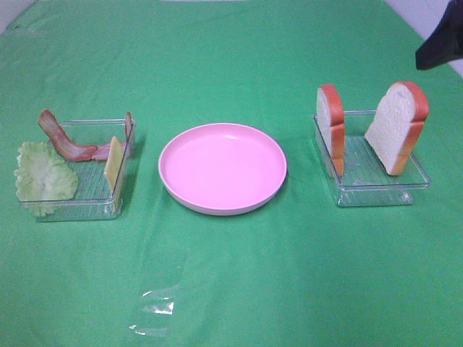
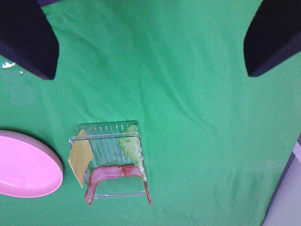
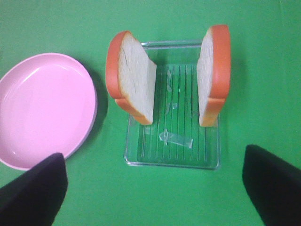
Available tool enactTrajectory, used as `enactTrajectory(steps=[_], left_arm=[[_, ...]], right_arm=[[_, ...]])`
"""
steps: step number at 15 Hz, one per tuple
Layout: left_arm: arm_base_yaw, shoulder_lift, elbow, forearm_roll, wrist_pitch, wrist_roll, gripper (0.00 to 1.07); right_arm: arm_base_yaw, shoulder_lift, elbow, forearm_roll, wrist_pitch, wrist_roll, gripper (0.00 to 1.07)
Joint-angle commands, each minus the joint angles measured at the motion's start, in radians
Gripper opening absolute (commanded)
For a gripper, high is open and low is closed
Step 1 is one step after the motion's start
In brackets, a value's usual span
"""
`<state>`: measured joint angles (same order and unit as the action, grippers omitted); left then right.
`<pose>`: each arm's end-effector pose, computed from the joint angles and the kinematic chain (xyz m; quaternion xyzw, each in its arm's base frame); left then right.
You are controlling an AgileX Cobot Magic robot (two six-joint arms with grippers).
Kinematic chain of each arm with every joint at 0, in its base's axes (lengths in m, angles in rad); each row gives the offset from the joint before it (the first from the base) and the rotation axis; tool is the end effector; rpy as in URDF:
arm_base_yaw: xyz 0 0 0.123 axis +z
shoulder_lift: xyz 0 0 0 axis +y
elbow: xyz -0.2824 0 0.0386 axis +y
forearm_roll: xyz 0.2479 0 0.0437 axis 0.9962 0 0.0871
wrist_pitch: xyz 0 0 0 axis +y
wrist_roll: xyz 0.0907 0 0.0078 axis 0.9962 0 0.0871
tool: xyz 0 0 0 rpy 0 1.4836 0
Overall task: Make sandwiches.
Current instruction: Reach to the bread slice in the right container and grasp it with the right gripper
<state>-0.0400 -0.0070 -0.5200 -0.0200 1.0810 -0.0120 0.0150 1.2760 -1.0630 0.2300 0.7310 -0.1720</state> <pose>-0.0092 -0.0012 0.2810 0.0125 0.8513 -0.0236 0.5239 0.2659 0.0179 0.3274 -0.0339 0.9317 0.0741 0.3541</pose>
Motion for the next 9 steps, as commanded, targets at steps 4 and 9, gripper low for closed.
enactTrajectory(steps=[4,9], left_arm=[[0.003,-0.011,0.002,-0.009,-0.003,0.002,1.0],[0.003,-0.011,0.002,-0.009,-0.003,0.002,1.0]], right_arm=[[0.127,0.21,-0.326,-0.046,0.151,-0.006,0.95],[0.233,0.422,-0.464,-0.107,0.185,0.013,0.94]])
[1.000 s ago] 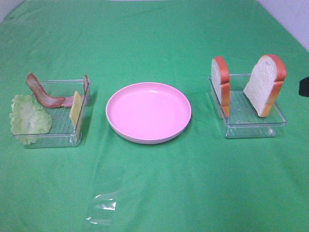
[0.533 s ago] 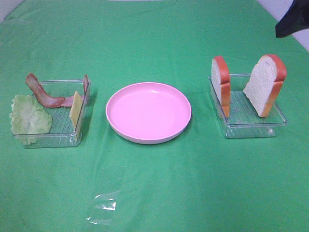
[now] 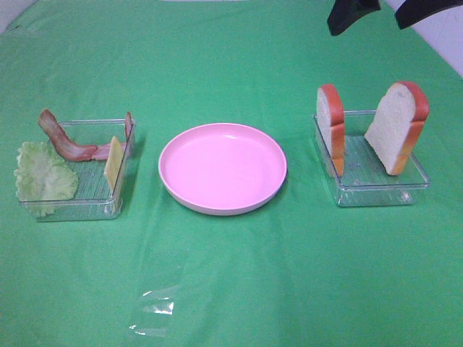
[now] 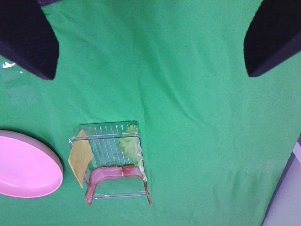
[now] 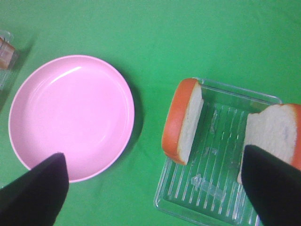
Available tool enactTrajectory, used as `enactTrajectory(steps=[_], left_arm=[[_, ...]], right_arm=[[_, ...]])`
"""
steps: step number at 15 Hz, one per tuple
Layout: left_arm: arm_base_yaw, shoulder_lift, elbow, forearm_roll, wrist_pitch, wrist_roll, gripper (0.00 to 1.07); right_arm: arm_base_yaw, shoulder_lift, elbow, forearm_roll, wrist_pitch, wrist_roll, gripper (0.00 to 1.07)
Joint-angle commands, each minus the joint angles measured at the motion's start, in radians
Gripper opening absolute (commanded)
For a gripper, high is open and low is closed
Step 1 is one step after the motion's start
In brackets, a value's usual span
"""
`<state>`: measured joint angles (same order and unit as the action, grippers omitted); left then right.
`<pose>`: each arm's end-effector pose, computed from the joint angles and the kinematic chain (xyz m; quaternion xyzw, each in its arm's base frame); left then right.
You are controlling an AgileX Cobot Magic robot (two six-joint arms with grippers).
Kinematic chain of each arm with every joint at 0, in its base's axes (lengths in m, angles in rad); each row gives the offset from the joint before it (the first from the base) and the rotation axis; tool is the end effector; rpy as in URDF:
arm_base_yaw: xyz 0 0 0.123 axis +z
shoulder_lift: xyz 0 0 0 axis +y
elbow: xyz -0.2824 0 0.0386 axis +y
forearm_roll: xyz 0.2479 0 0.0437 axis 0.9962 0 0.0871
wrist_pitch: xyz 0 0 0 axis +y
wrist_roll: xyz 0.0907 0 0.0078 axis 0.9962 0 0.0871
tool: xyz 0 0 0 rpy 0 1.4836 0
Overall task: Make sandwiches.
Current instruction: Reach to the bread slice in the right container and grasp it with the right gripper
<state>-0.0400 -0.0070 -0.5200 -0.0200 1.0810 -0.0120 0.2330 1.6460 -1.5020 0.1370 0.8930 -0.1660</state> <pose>-0.0092 -0.0012 0.2810 0.0125 0.8513 -0.0236 0.5239 0.3521 0.0935 0.3359 -0.1642 0.9360 0.0741 0.3025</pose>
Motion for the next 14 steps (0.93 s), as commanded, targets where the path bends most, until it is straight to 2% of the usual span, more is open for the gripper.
enactTrajectory(steps=[1,7,12,14], left_arm=[[0.003,-0.011,0.002,-0.009,-0.003,0.002,1.0],[0.003,-0.011,0.002,-0.009,-0.003,0.002,1.0],[0.003,-0.011,0.002,-0.009,-0.003,0.002,1.0],[0.003,-0.011,0.002,-0.009,-0.003,0.002,1.0]], right_arm=[[0.015,0.074,-0.033,-0.009,0.034,0.007,0.94],[0.015,0.302,-0.169,-0.029,0.134,0.07,0.94],[0.015,0.401,-0.178,-0.043,0.04,0.07,0.92],[0.015,0.428,-0.178,-0.085,0.024,0.07,0.87]])
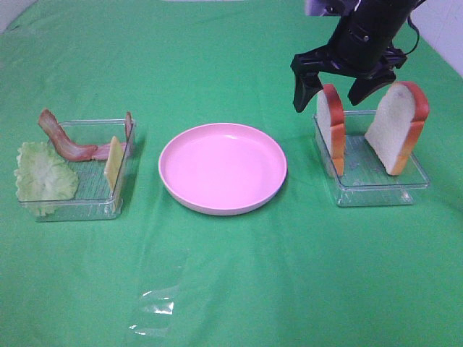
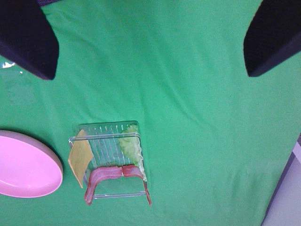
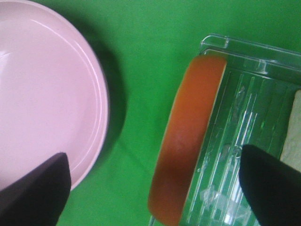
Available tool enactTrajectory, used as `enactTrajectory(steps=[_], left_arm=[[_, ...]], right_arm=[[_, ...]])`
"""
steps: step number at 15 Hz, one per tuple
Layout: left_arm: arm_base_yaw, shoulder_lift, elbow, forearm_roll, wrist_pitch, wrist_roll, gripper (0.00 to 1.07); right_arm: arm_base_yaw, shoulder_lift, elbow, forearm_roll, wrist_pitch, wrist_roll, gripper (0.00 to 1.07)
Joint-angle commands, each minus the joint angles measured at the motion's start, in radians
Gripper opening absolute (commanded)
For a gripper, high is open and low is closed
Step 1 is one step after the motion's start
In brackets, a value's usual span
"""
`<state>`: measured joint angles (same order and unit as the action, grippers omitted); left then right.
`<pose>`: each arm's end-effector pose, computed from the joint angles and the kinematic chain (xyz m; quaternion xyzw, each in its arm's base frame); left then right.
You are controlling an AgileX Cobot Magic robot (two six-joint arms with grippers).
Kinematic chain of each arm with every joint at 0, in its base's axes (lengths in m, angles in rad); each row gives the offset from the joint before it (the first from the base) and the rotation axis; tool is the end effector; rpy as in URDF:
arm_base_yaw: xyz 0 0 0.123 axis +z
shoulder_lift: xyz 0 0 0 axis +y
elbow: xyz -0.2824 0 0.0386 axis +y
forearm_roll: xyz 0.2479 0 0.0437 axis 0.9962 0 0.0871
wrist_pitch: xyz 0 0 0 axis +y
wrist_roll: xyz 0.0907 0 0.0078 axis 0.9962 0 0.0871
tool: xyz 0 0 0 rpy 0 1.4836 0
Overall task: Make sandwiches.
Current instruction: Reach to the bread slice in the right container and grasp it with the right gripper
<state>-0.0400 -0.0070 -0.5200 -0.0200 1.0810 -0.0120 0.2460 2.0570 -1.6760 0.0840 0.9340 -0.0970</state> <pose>-0.0092 -0.0012 0.2810 0.0125 0.8513 -0.0236 0.5239 0.4282 0.1139 0.2175 -0.1494 0.9732 0.0501 0.1672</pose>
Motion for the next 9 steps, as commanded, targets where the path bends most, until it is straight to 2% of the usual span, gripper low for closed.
enactTrajectory(steps=[1,3,7,9], left_arm=[[0.003,-0.011,0.002,-0.009,-0.003,0.002,1.0],[0.003,-0.011,0.002,-0.009,-0.003,0.002,1.0],[0.003,-0.011,0.002,-0.009,-0.003,0.002,1.0],[0.003,-0.011,0.002,-0.009,-0.003,0.002,1.0]], right_arm=[[0.002,0.022,-0.003,-0.048,-0.019,0.003,0.83],[0.002,0.037,-0.002,-0.069,-0.022,0.022,0.7],[0.002,0.043,-0.002,-0.084,-0.019,0.041,0.35],[0.002,0.043,-0.002,-0.132,-0.003,0.054,0.23]])
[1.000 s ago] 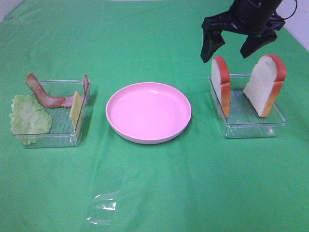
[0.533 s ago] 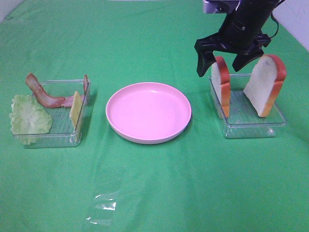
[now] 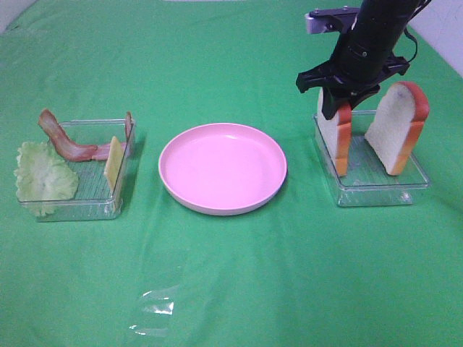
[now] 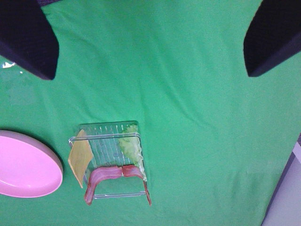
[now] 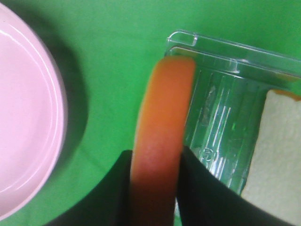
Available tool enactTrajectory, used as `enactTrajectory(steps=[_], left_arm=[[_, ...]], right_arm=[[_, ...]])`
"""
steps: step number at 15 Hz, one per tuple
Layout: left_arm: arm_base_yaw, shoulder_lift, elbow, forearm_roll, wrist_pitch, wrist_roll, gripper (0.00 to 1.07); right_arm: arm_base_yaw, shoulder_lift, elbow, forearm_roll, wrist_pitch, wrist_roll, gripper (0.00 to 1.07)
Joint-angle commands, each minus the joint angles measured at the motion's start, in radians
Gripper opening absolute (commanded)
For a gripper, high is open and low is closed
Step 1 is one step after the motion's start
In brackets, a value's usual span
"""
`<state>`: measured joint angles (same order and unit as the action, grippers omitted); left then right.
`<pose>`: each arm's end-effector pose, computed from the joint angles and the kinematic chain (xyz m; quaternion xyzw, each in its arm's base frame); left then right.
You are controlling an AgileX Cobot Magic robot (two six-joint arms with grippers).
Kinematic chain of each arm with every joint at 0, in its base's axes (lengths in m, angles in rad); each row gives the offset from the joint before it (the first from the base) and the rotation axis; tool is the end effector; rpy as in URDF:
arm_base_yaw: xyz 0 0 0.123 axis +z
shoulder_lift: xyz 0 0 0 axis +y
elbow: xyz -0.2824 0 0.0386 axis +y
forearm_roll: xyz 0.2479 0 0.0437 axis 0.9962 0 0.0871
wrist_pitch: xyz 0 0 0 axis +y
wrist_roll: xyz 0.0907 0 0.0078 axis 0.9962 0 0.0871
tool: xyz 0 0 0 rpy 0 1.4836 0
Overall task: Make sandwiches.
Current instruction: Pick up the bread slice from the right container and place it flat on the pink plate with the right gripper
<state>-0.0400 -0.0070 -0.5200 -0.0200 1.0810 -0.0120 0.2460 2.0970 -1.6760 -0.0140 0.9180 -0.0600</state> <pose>-0.0092 -0.0012 0.2810 0.0125 0.8513 -0.0236 0.5239 0.4345 0.1081 0.1999 -0.1537 0.9752 0.0086 0.1587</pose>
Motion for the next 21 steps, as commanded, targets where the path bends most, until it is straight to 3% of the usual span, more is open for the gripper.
enactTrajectory(steps=[1,6,8,13,21], left_arm=[[0.003,-0.011,0.002,-0.009,-0.003,0.002,1.0],[0.003,-0.011,0.002,-0.009,-0.003,0.002,1.0],[0.003,-0.011,0.002,-0.009,-0.003,0.002,1.0],[0.003,-0.011,0.002,-0.009,-0.003,0.002,1.0],[0.003,-0.011,0.002,-0.009,-0.003,0.002,1.0]], right_arm=[[0.002,0.003,-0.002,-0.048,0.016,0.024,0.22],[0.002,0.002,-0.002,-0.073,0.035,0.042,0.21],[0.002,0.002,-0.002,-0.073,0.048,0.042,0.11],[0.002,0.002,-0.003,-0.079,0.067,0.041,0.0],[0.002,-0.127,-0.003,-0.072,0.117,0.039,0.0]])
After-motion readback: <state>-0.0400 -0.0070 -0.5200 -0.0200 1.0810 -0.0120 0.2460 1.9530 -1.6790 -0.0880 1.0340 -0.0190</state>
